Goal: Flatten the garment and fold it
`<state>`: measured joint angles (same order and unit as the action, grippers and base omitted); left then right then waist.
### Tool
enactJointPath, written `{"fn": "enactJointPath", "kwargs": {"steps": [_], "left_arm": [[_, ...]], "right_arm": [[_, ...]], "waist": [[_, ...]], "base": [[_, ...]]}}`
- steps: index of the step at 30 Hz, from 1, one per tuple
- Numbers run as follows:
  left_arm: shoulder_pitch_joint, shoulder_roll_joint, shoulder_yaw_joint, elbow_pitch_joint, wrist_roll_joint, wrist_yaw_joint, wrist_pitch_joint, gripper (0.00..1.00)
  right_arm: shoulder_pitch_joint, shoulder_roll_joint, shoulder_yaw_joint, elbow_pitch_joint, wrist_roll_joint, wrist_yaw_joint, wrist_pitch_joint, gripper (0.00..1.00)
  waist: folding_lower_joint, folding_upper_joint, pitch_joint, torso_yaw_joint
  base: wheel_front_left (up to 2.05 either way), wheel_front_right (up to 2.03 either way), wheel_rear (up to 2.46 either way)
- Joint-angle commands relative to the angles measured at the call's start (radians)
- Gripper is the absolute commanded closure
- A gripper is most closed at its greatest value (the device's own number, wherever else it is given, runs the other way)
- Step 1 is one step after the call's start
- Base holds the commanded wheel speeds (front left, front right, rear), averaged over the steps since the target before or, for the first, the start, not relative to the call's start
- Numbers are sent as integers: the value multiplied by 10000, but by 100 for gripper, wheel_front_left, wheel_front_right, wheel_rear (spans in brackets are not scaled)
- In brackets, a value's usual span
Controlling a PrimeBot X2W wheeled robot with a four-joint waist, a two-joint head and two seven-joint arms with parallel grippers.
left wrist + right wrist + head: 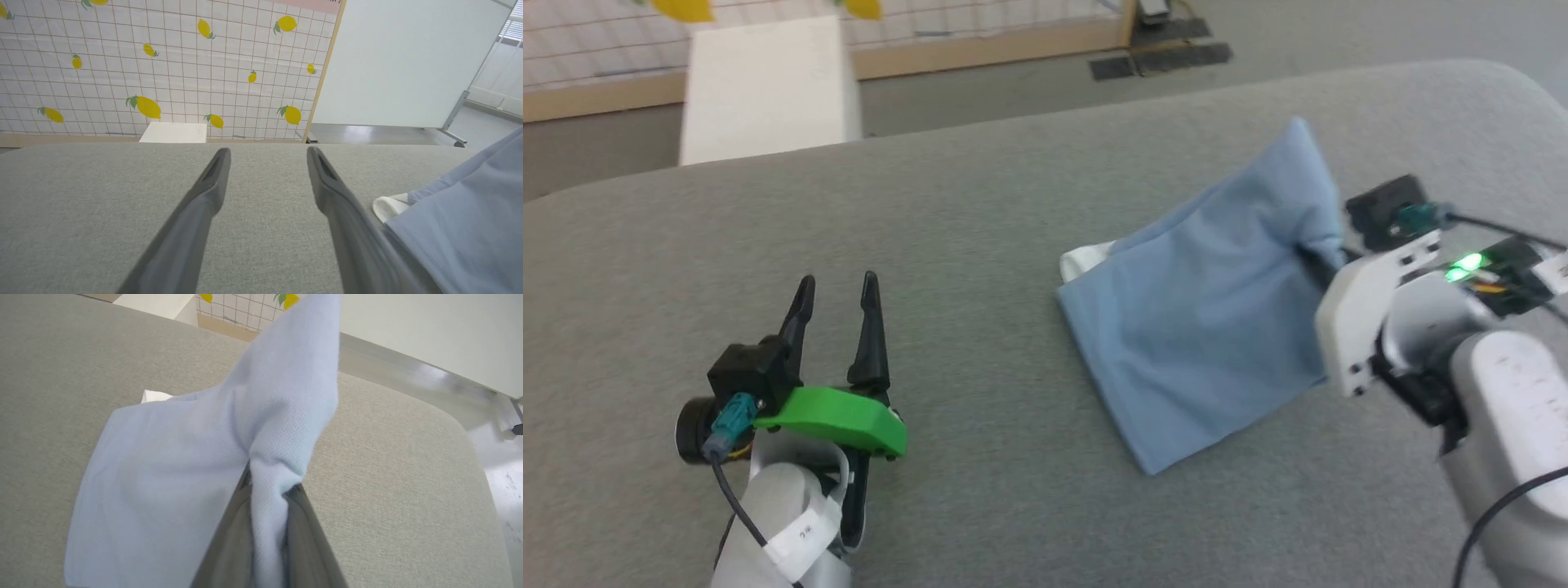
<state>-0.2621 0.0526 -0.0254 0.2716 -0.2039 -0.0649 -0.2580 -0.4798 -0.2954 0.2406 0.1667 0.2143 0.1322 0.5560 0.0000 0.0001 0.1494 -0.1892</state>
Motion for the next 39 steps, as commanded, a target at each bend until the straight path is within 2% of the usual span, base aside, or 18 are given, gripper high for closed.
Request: {"fn": "enactJointPath", "kwargs": {"steps": [1,10,11,14,19,27,33,34,35,36,39], "left_arm": [[-222,11,17,-65,127,-63,-38,0],[-992,393,64,-413,506,-118,-38,0],[-1247,585,17,-620,650,-106,0,0],[-1476,799,7,-851,752,-101,123,0],[-1791,1038,-76,-1321,879,-94,413,0],[-1914,1231,-172,-1780,949,-41,739,0],[-1791,1248,-181,-1809,884,31,701,0],[-1752,1226,-191,-1765,862,46,674,0],[-1723,1204,-204,-1719,845,54,651,0],[-1680,1159,-219,-1661,810,67,603,0],[-1542,1016,-263,-1414,685,74,456,0]], "right_arm": [[-312,-288,-37,103,76,-15,24,100],[-1416,-1928,-504,1538,-508,-15,-746,100],[-1795,-2252,-957,2166,-911,-15,-1257,100],[-2161,-2525,-1359,2846,-1394,-15,-1782,100],[-2774,-2692,-2592,3928,-2249,-15,-2670,100],[-3387,-2323,-4551,4888,-3430,-15,-3732,100],[-3589,-2130,-5274,5261,-4361,-15,-4323,100],[-3595,-2115,-5347,5338,-4481,-15,-4433,75],[-3598,-2105,-5387,5419,-4555,-15,-4488,58],[-3607,-2087,-5467,5531,-4609,-15,-4558,0],[-3537,-2102,-5566,5774,-4711,-15,-4875,0]], "waist": [[0,-1,536,-775],[0,-1,1842,-1767],[0,-1,2402,-1896],[0,-1,2856,-1922],[0,-1,3547,-1750],[0,-1,4122,-1362],[0,-1,4010,-1192],[0,-1,3925,-1166],[0,-1,3848,-1149],[0,-1,3719,-1125],[0,-1,3263,-1036]], "base": [[0,0,0],[0,0,0],[0,0,0],[0,0,0],[0,0,0],[0,0,0],[0,0,0],[0,0,0],[0,0,0],[0,0,0],[0,0,0]]}}
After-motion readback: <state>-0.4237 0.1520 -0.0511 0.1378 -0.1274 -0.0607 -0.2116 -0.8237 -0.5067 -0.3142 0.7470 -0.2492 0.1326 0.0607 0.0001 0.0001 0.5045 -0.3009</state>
